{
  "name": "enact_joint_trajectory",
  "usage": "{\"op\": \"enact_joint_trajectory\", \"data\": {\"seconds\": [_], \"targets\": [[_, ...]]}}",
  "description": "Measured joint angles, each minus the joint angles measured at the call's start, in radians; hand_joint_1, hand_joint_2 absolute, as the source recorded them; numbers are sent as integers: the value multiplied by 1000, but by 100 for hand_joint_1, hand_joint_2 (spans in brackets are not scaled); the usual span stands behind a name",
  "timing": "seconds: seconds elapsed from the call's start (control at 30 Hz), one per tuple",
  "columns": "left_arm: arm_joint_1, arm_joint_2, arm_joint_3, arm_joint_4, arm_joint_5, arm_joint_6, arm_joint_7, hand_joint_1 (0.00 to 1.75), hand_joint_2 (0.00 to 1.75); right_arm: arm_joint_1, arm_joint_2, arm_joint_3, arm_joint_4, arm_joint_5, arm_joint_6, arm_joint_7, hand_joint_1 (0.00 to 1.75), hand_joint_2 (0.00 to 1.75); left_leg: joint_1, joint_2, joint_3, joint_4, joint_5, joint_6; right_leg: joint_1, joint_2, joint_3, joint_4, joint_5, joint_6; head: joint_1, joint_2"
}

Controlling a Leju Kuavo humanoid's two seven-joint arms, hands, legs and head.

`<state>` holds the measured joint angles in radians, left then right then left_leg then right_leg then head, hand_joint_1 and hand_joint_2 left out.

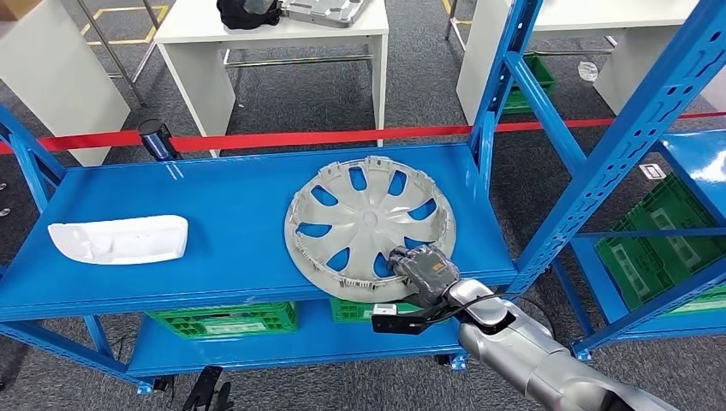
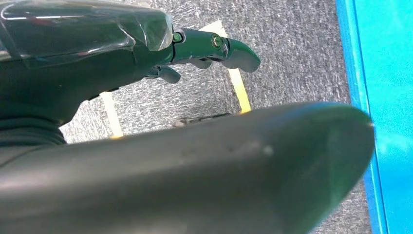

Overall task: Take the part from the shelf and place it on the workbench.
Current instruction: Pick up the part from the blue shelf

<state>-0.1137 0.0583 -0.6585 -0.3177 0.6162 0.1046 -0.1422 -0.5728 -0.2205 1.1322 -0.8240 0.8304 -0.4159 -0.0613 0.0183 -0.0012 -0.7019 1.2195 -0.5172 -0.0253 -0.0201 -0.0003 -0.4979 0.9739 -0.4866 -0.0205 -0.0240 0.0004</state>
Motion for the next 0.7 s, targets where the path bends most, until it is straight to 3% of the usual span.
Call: {"op": "enact_joint_trajectory", "data": {"seconds": [0.03, 0.07, 0.1, 0.17, 0.23, 0.37, 0.43, 0.5, 0.57, 0.6, 0.67, 0.7], "targets": [[1, 0, 0, 0, 0, 0, 0, 0, 0, 0, 0, 0, 0, 0, -1, -1, 175, 175, 3, 0, -18, 43, -11, -4, -1, 0, -1, 0, 0, 0, 0, 0], [2, 0, 0, 0, 0, 0, 0, 0, 0, -2, 1, 0, -1, 0, -3, -2, 175, 175, 6, 1, -20, 48, -2, -7, -2, 1, 0, 0, 0, 1, 0, 0], [2, 1, 0, 0, 1, 0, 0, 0, 0, -3, 1, 0, -3, -2, -4, -3, 175, 175, 8, 1, -3, 14, 23, -8, -3, 2, 1, 1, -1, 2, 0, 0], [1, 1, 0, 0, 2, 1, -1, 0, 0, -6, 1, -4, -14, -14, -12, -9, 175, 175, 11, 2, 62, -122, 84, -8, -4, 5, 2, 2, -5, 8, 0, 0], [0, 1, 0, 0, 2, 5, -8, 0, 0, -7, -2, -15, -37, -38, -25, -18, 175, 175, 9, 2, 104, -211, 105, -1, 1, 9, -4, 4, -7, 19, 1, 0], [1, 0, -2, 0, 2, 14, -29, 0, 0, -3, -22, -53, -132, -103, -33, -30, 175, 175, 4, 6, 98, -231, 108, 29, 0, 14, -35, 17, -8, 40, 4, 0], [-1, -2, -5, 0, 2, 16, -33, 0, 0, -16, -28, -82, -190, -124, -33, -32, 175, 175, 4, 12, 96, -239, 114, 43, -1, 12, -85, 101, -45, 34, 8, 0], [-3, -5, -8, 0, 2, 18, -34, 0, 0, -35, -29, -104, -233, -133, -33, -34, 175, 175, -2, 16, 92, -239, 116, 51, -2, 11, -158, 246, -97, 28, 10, 0], [-3, -8, -10, 0, 2, 18, -34, 0, 0, -40, -33, -112, -256, -134, -33, -35, 175, 175, -4, 9, 91, -238, 116, 53, -4, 11, -198, 322, -109, 34, 10, 0], [-3, -9, -11, 0, 2, 18, -35, 0, 0, -39, -36, -115, -264, -135, -34, -35, 175, 175, -3, 3, 91, -236, 116, 51, -6, 11, -190, 296, -89, 44, 11, 0], [-2, -11, -12, 0, 2, 18, -36, 0, 0, -41, -38, -123, -280, -143, -47, -41, 175, 175, -1, -7, 89, -226, 112, 44, -13, 8, -137, 165, -30, 63, 12, 0], [-2, -11, -12, 0, 2, 18, -37, 0, 0, -43, -38, -129, -292, -152, -61, -46, 175, 175, -3, -10, 85, -218, 108, 37, -15, 8, -111, 103, -6, 65, 12, 0]]}}
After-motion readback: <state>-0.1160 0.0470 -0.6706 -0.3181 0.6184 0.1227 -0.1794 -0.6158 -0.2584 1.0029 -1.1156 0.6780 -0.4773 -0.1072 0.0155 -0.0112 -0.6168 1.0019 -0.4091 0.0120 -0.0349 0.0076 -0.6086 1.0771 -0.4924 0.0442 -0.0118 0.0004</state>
